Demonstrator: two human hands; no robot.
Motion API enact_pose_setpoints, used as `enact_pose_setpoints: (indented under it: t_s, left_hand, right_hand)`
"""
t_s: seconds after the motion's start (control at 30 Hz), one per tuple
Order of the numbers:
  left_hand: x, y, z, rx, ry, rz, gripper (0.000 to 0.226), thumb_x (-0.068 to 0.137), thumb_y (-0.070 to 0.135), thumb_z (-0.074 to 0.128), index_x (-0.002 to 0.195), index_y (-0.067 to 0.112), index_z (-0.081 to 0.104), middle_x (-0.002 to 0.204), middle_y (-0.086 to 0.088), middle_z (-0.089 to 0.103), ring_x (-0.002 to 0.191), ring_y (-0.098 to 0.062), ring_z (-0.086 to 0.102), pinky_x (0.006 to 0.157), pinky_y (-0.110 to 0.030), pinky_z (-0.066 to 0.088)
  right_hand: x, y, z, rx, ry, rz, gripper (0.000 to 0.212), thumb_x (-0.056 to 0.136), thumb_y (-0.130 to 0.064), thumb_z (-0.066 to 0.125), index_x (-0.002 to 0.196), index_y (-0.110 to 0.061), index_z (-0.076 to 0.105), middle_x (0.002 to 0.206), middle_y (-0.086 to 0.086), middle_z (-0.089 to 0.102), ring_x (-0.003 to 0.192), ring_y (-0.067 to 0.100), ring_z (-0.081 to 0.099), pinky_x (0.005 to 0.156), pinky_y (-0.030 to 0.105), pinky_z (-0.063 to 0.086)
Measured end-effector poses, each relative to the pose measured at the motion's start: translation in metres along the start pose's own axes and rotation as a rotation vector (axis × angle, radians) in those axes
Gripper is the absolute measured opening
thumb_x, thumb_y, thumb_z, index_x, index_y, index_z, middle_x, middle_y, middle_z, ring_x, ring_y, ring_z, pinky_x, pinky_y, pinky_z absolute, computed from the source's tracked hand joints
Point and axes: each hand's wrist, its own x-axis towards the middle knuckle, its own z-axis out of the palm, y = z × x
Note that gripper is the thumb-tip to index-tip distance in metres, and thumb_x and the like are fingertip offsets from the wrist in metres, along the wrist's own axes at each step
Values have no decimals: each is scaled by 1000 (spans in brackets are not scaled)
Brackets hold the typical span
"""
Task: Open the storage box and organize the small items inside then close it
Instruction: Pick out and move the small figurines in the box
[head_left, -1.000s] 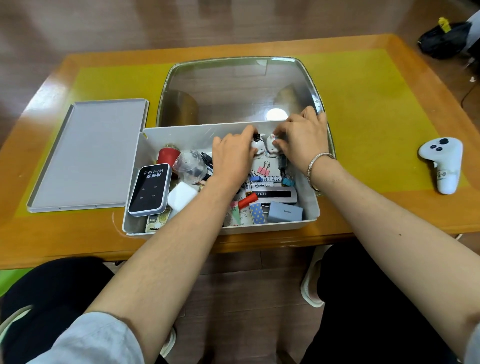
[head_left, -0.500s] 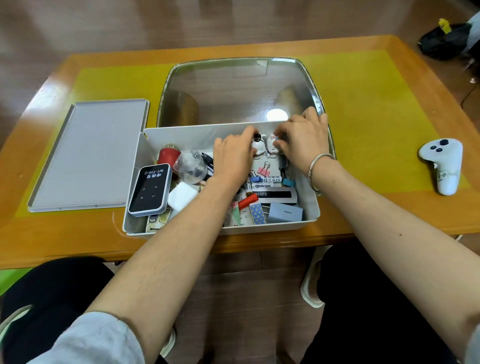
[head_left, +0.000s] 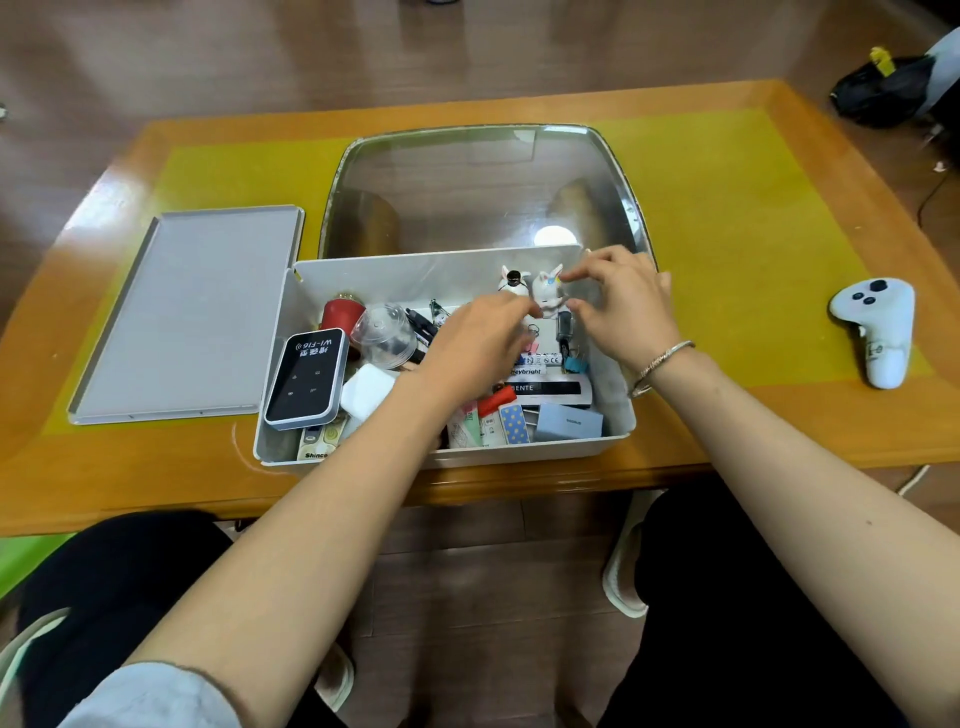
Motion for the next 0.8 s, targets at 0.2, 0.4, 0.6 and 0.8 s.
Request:
enact_pose_setpoints:
  t_s: [0.2, 0.4, 0.6, 0.8]
  left_hand:
    - [5, -3, 16, 99, -284, -28, 35, 100, 27, 44, 134, 21, 46, 131, -3, 55, 117, -24, 50, 95, -42, 35]
    - [15, -1, 10, 85, -387, -85, 35, 87, 38, 64, 118, 26, 53, 102, 5, 48, 108, -20, 51, 89, -38, 31]
    - [21, 1, -1, 63, -542, -107, 48, 83, 44, 68, 125, 28, 50, 100, 12, 54, 98, -13, 49, 87, -37, 28]
    - [4, 2, -6, -6, -516, -6, 6, 91, 25, 61, 96, 27, 63, 85, 13, 56, 92, -16, 58, 79, -32, 42]
  right_hand:
    - [-7, -2, 6, -10, -14, 1, 22, 86, -16, 61, 102, -30, 65, 116, -8, 53, 111, 19, 44, 79, 30, 21]
    - [-7, -5, 8, -13, -19, 5, 23, 87, -12, 58, 98, -30, 66, 113, -9, 54, 108, 19, 44, 79, 30, 22]
    - [-6, -8, 8, -25, -53, 23, 28, 87, -7, 55, 96, -30, 67, 113, -9, 54, 109, 19, 43, 79, 29, 21]
    - [-6, -8, 7, 15, -51, 43, 31, 87, -5, 53, 94, -31, 68, 113, -9, 54, 108, 20, 43, 78, 29, 22]
